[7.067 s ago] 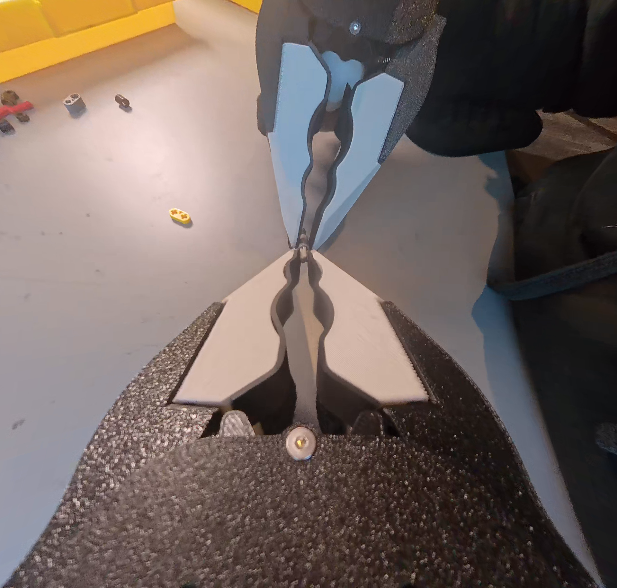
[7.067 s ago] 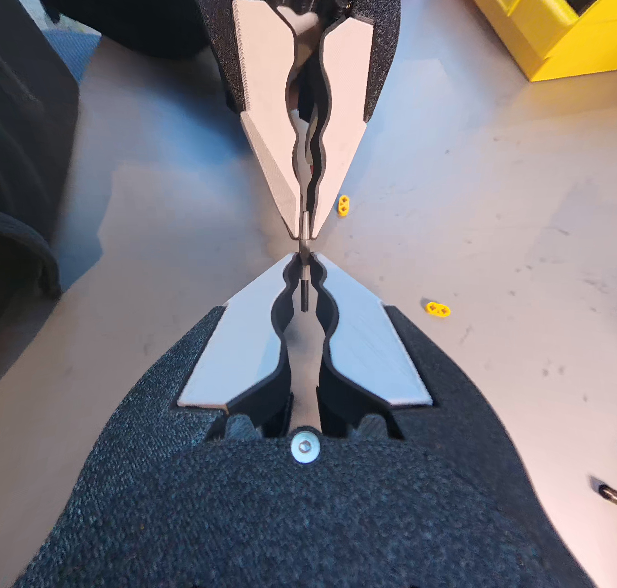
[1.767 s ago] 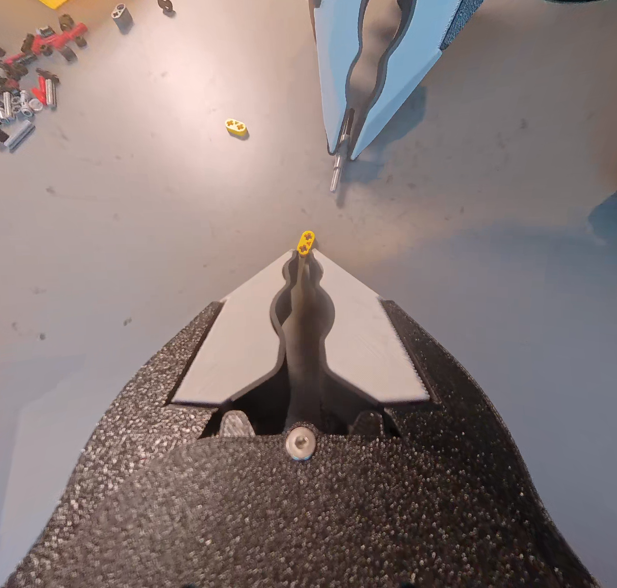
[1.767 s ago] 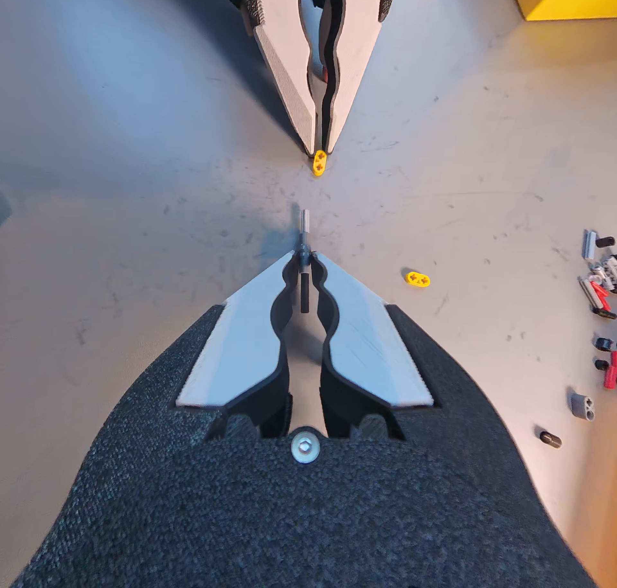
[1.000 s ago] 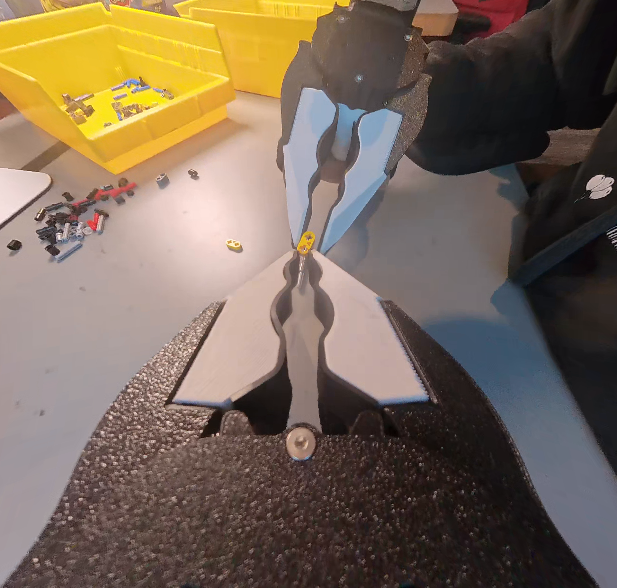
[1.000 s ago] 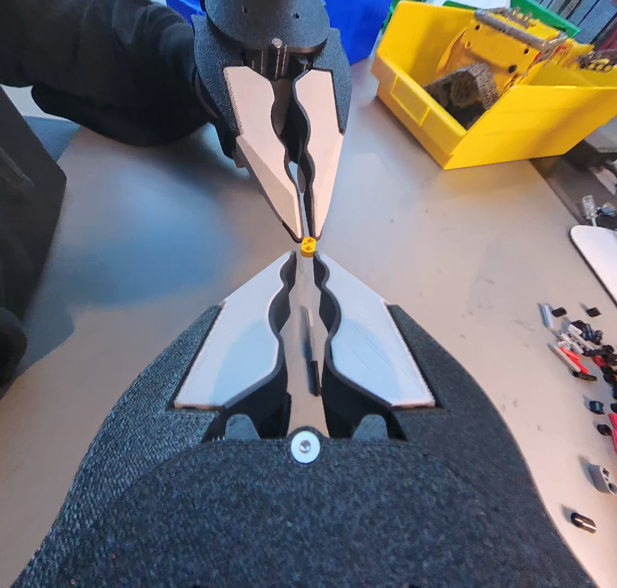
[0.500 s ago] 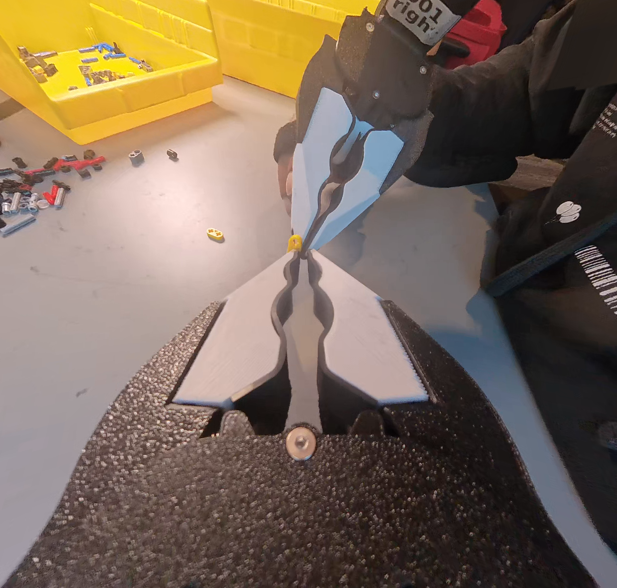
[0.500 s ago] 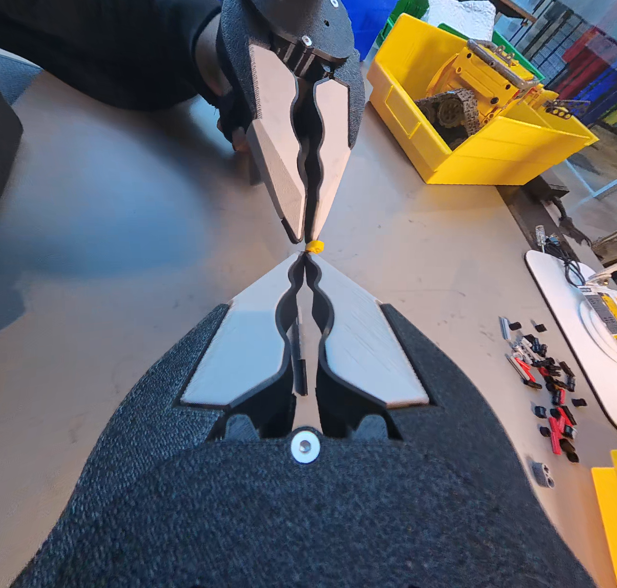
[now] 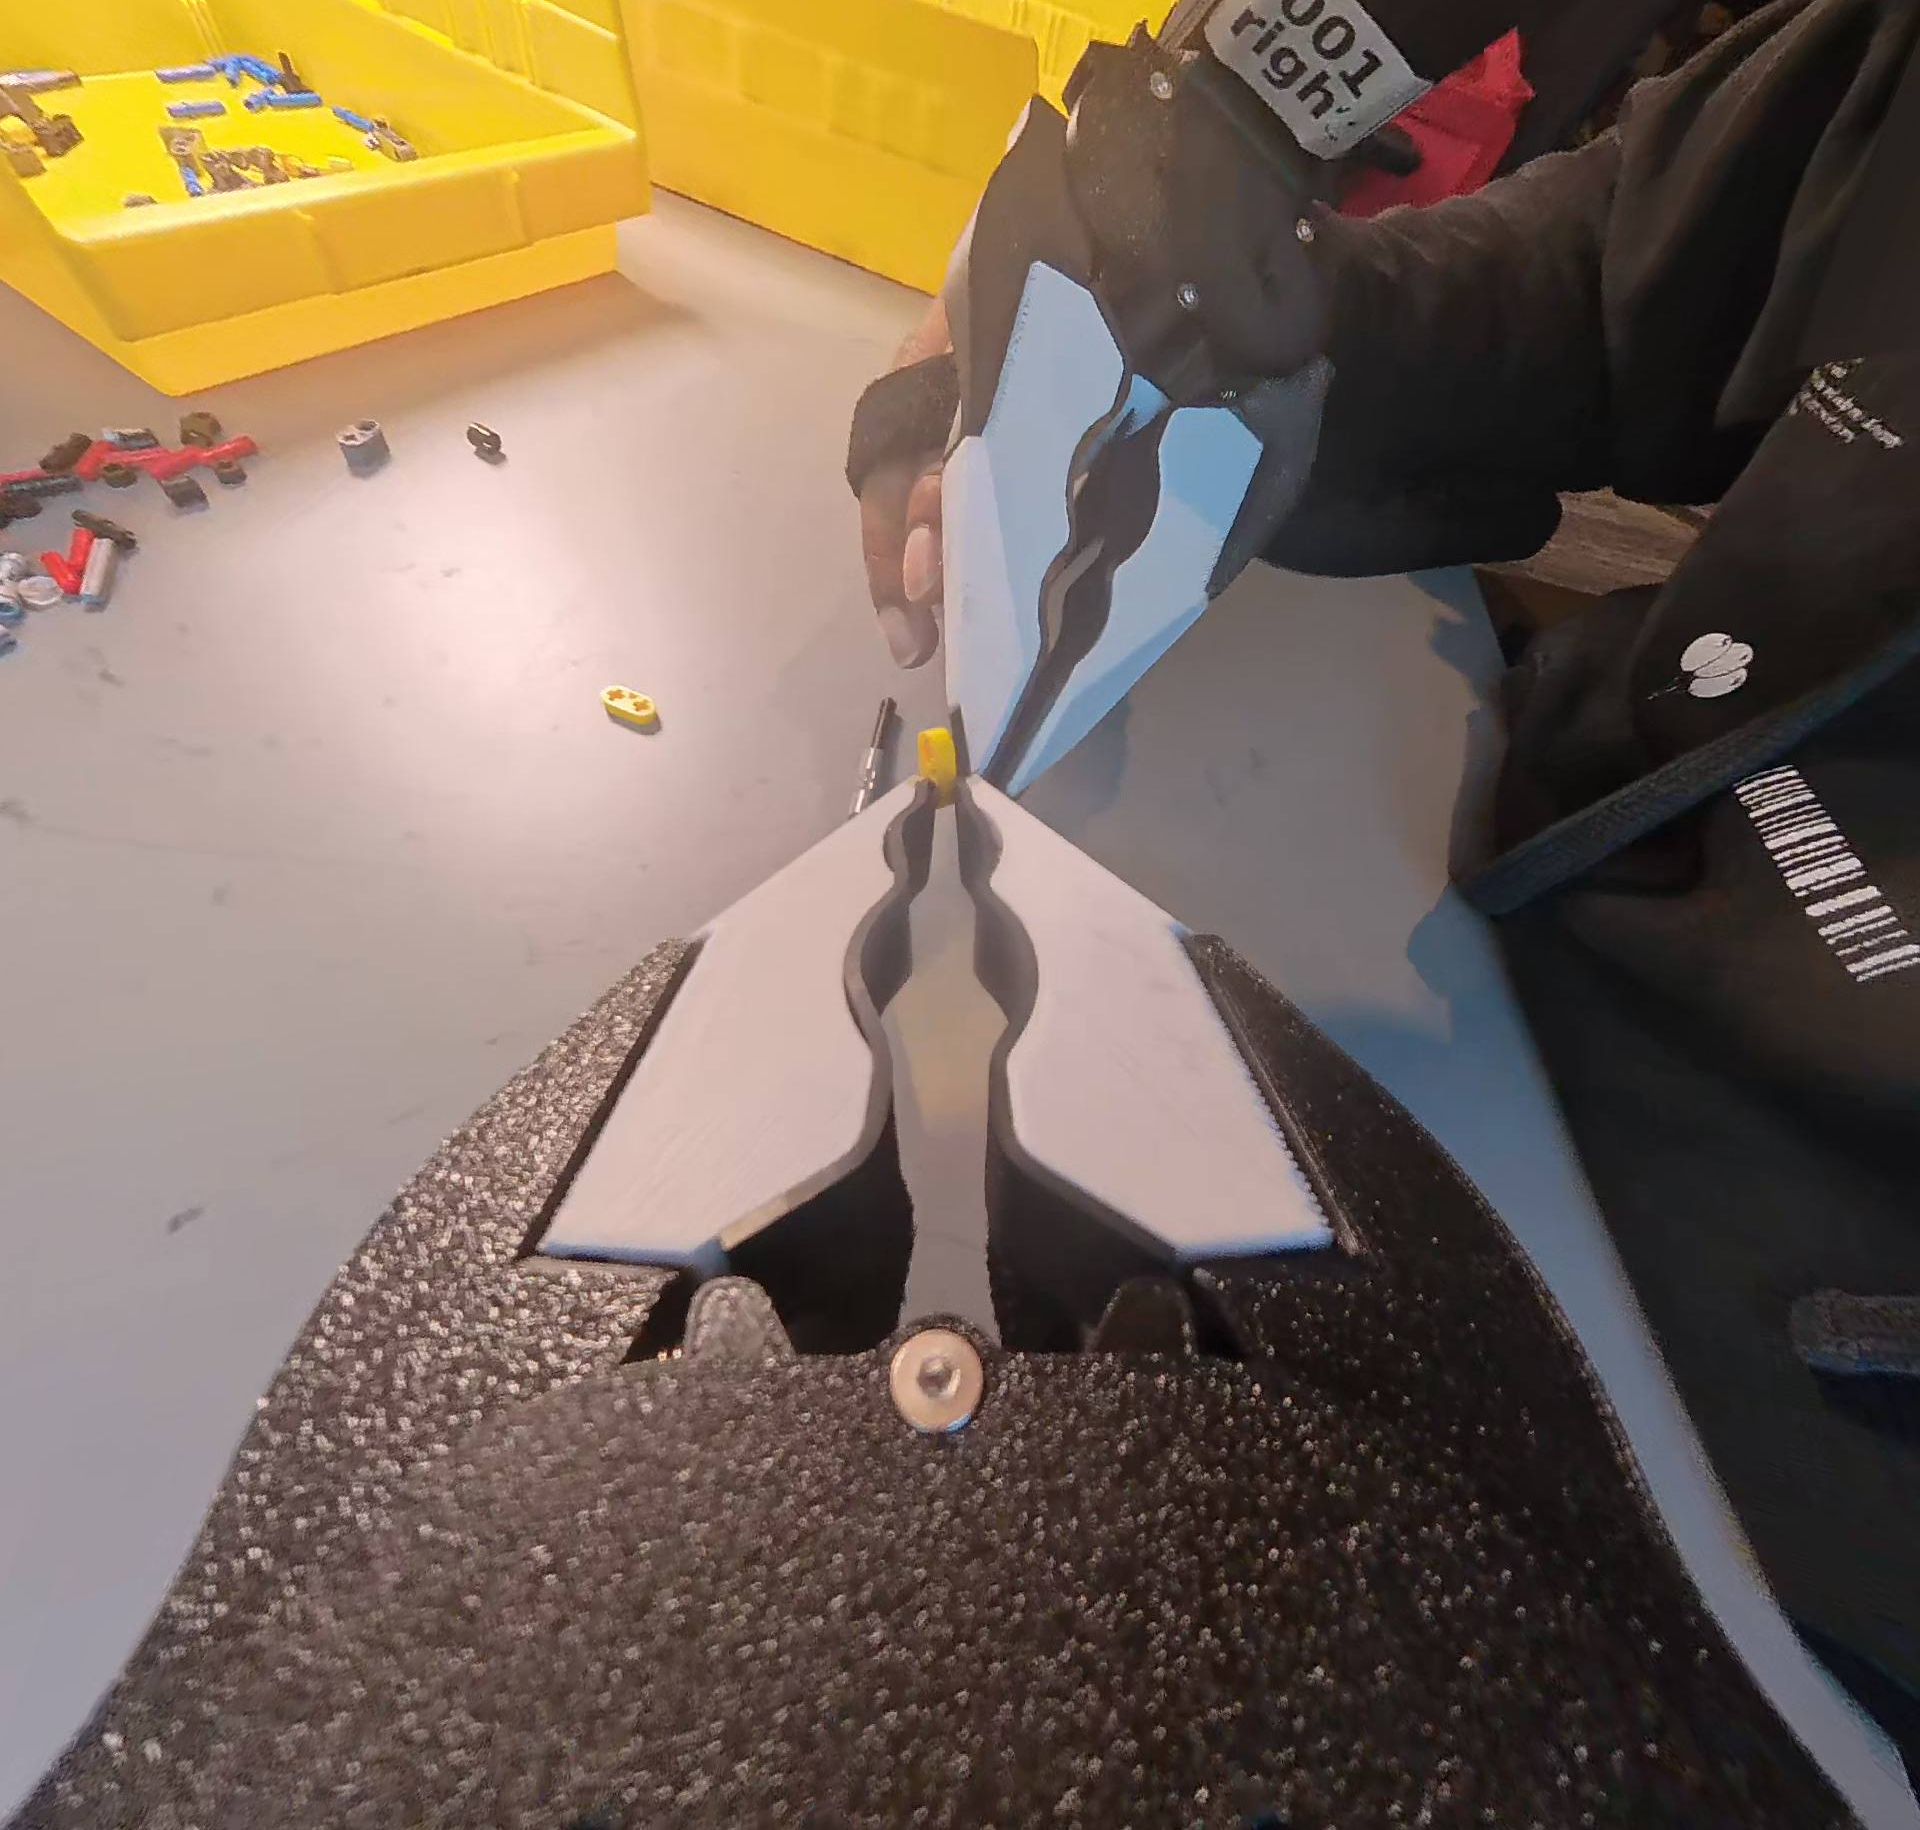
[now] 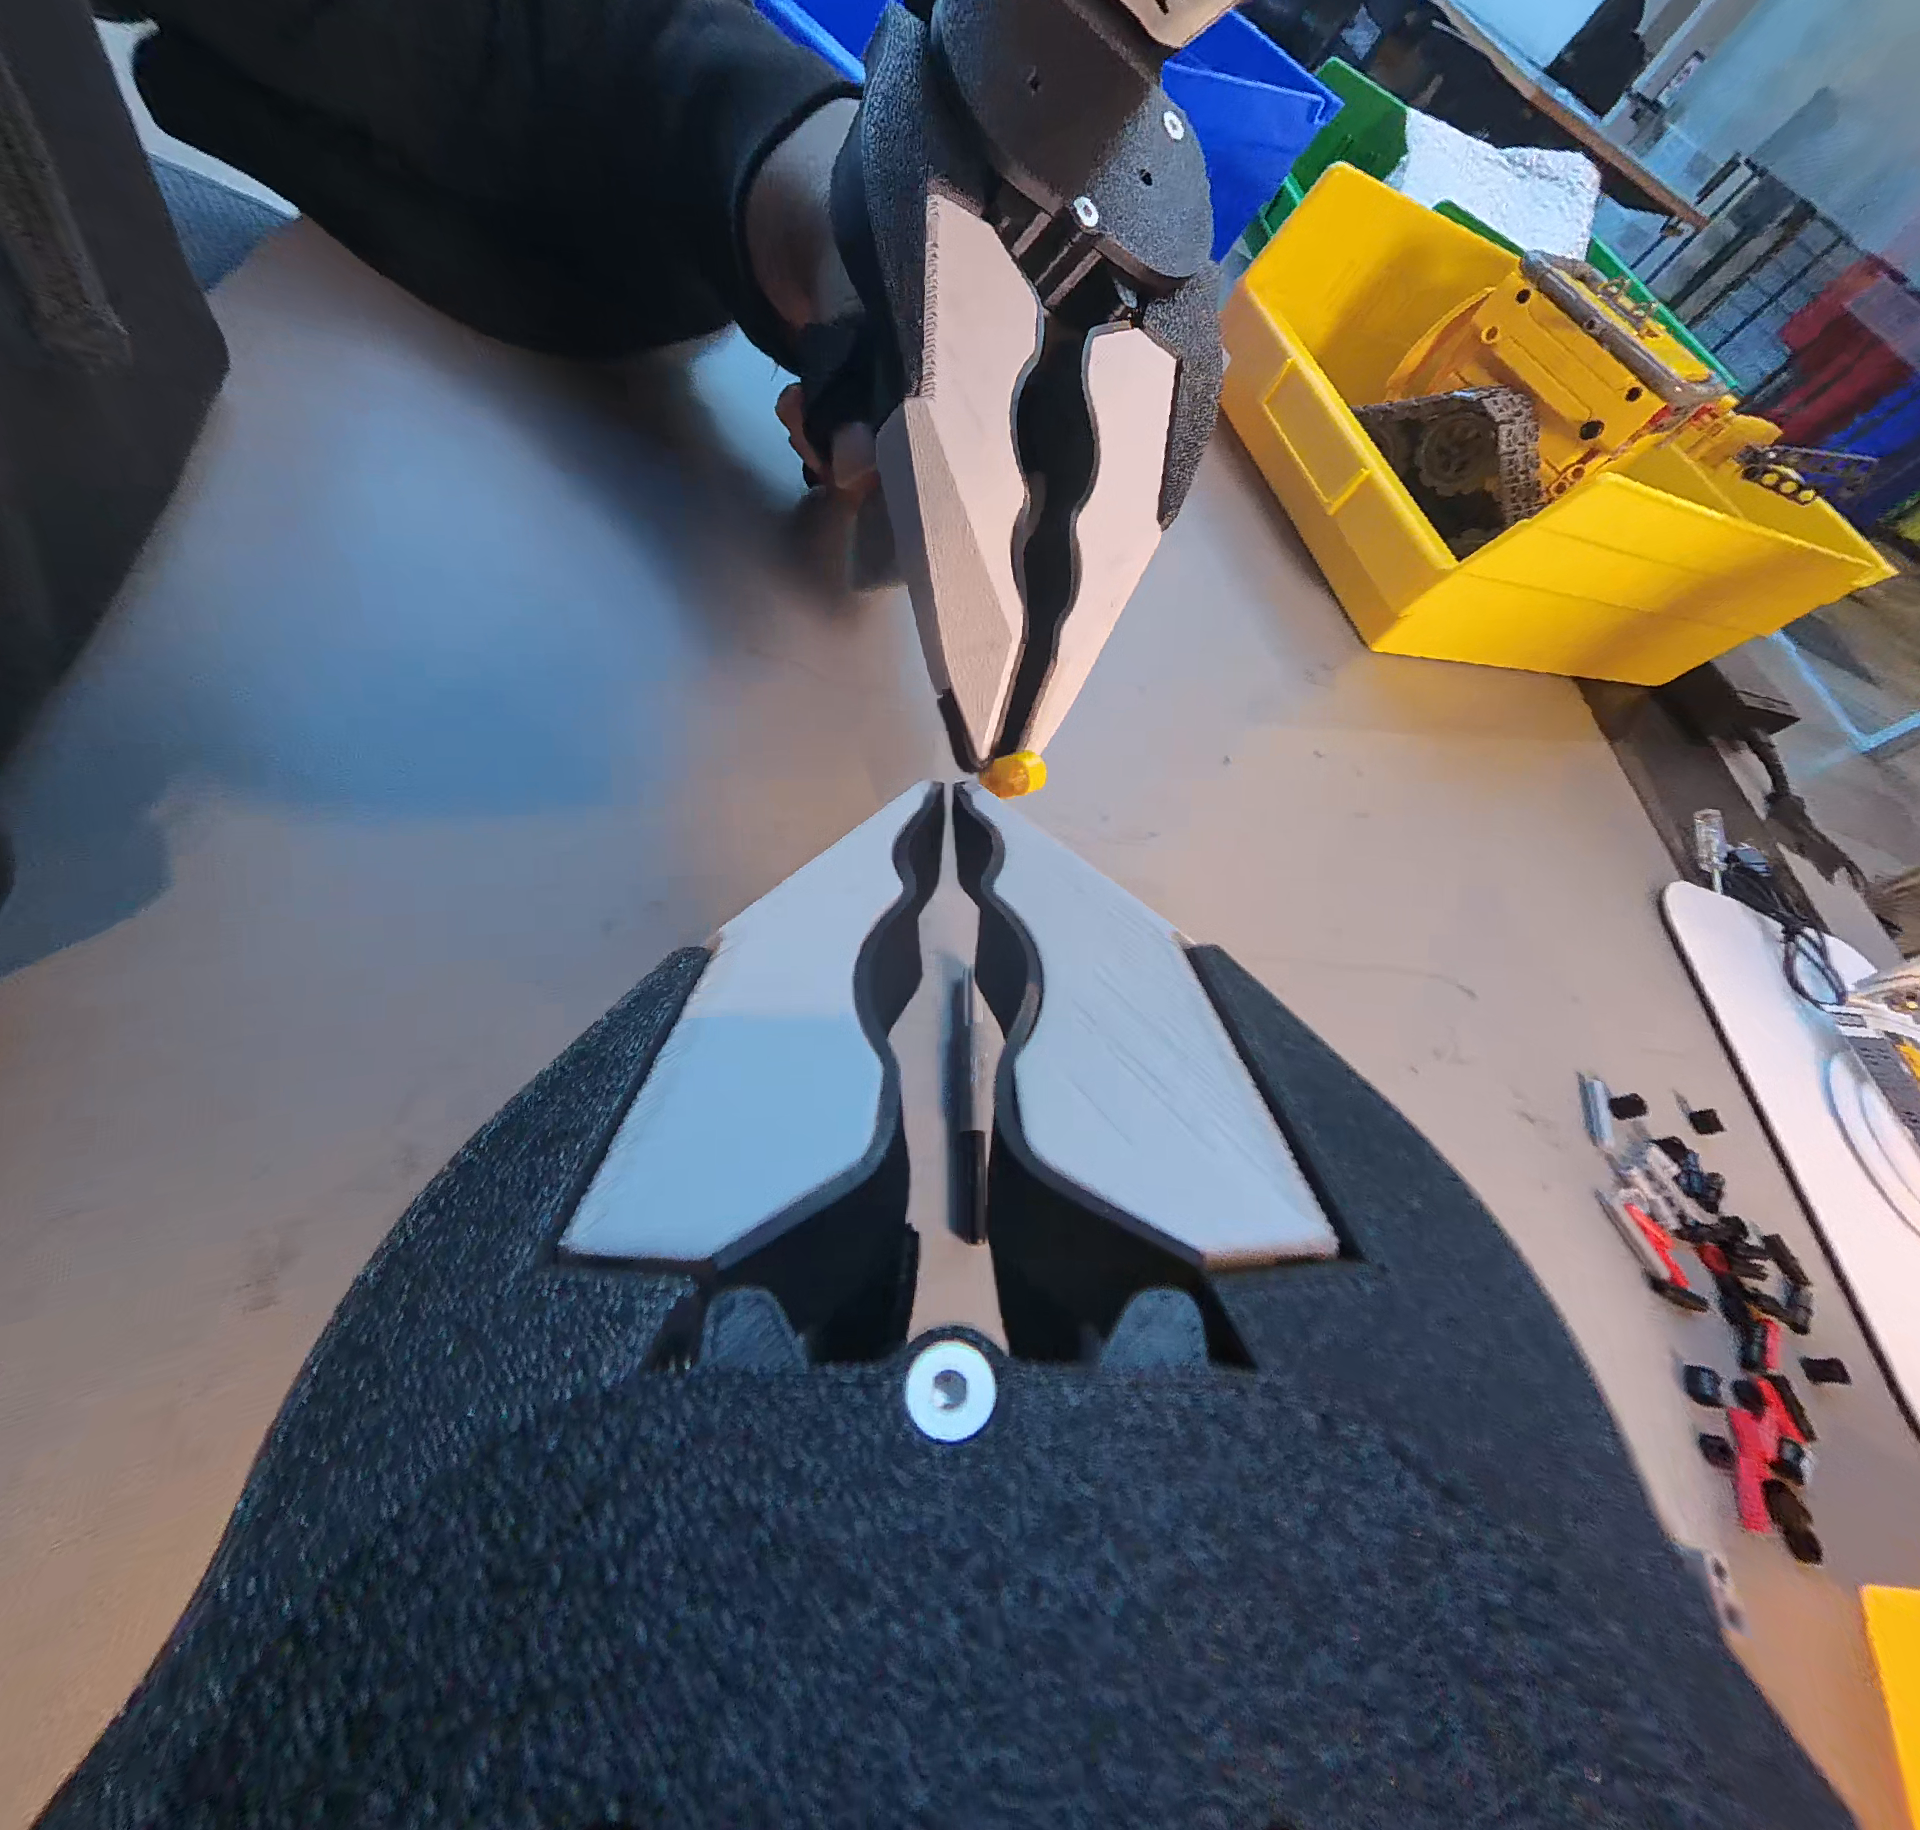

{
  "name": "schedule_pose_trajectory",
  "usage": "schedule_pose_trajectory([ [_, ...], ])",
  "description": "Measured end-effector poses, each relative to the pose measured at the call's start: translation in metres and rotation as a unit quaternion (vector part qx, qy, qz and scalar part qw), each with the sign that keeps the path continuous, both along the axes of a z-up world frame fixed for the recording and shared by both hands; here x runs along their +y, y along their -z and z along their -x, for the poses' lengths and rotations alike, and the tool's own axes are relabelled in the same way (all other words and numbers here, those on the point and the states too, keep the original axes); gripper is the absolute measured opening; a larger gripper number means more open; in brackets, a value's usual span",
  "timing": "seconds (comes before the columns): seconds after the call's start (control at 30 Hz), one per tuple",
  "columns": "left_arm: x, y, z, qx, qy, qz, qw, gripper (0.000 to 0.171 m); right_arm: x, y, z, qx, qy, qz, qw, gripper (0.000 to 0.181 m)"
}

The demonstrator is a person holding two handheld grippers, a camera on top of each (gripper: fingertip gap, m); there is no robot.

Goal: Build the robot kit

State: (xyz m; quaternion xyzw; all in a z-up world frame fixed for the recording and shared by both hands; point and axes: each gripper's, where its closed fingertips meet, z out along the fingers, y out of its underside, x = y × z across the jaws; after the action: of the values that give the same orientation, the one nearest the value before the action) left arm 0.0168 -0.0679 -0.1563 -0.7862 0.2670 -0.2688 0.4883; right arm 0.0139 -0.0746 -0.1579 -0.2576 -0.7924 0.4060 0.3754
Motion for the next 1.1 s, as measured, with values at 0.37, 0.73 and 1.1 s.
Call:
schedule_pose_trajectory([
  [0.37,0.003,-0.03,0.003,-0.218,-0.01,0.081,0.973,0.003,0.005,-0.032,0.006,0.088,0.037,-0.035,0.995,0.027],
  [0.73,0.001,-0.032,0.001,-0.279,0.003,0.115,0.953,0.003,0.007,-0.035,0.01,0.089,0.051,-0.018,0.995,0.015],
  [1.1,0.002,-0.067,0.007,-0.134,-0.031,-0.111,0.984,0.025,0.004,-0.074,0.003,-0.058,-0.02,0.477,0.877,0.015],
])
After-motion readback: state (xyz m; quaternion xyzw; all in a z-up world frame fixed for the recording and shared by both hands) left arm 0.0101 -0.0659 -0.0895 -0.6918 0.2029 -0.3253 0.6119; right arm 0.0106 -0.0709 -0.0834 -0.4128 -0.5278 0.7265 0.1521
